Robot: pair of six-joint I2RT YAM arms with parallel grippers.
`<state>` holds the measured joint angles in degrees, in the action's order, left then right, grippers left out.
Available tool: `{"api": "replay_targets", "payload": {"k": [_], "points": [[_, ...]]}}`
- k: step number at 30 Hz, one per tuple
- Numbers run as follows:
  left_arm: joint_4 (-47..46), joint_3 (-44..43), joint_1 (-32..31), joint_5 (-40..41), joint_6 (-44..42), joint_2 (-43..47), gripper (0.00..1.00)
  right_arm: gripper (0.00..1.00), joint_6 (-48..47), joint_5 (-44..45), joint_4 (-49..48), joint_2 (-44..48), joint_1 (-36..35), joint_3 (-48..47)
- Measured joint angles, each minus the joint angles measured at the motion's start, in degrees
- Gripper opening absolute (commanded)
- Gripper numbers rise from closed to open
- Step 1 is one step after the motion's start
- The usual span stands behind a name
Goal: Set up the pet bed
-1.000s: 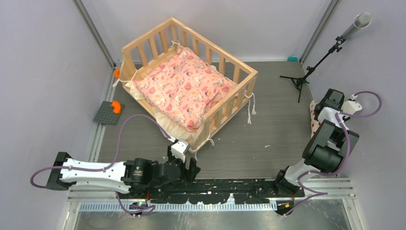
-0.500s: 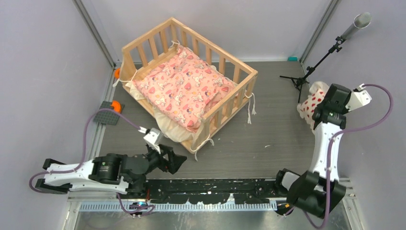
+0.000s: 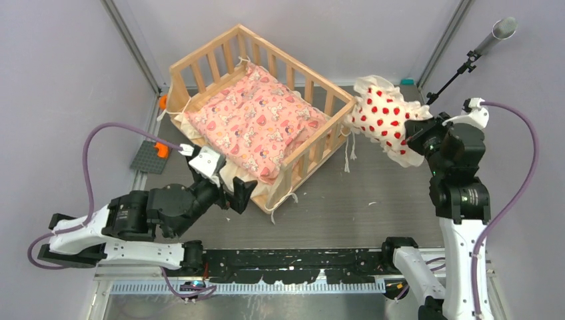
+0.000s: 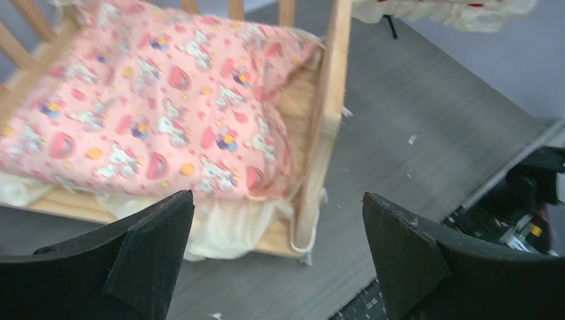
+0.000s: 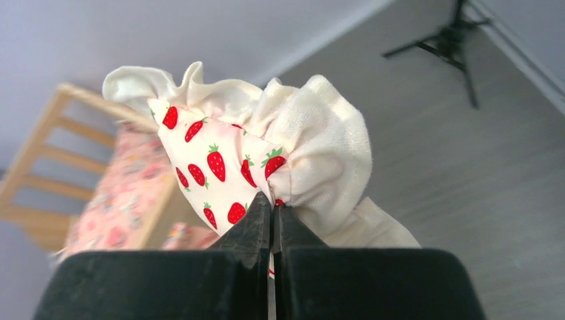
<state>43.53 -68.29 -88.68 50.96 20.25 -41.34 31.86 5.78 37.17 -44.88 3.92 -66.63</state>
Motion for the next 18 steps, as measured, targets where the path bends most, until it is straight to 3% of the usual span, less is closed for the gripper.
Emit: {"api": "replay_targets", "payload": {"k": [5,12,14,18], "points": [[-0.9,-7.1,10.8,-5.0,-7.4,-4.7,1.00,0.01,0.9,-11.1,-2.2,0.2,-3.3,-8.2],[-2.9,-19.3,38.8,-27.8,-11.8,-15.1,1.00,0.01,0.7,-30.9,-6.3,-2.7,-3.6,-15.8],[-4.7,-20.5,42.8,-33.9,-13.3,-17.4,1.00,0.01,-1.2,-37.5,-6.0,-5.3,-3.6,-18.9],[-5.1,-22.5,44.8,-43.6,-16.7,-18.0,1.00,0.01,-6.5,-48.1,-3.5,-10.0,-3.7,-22.9]]}}
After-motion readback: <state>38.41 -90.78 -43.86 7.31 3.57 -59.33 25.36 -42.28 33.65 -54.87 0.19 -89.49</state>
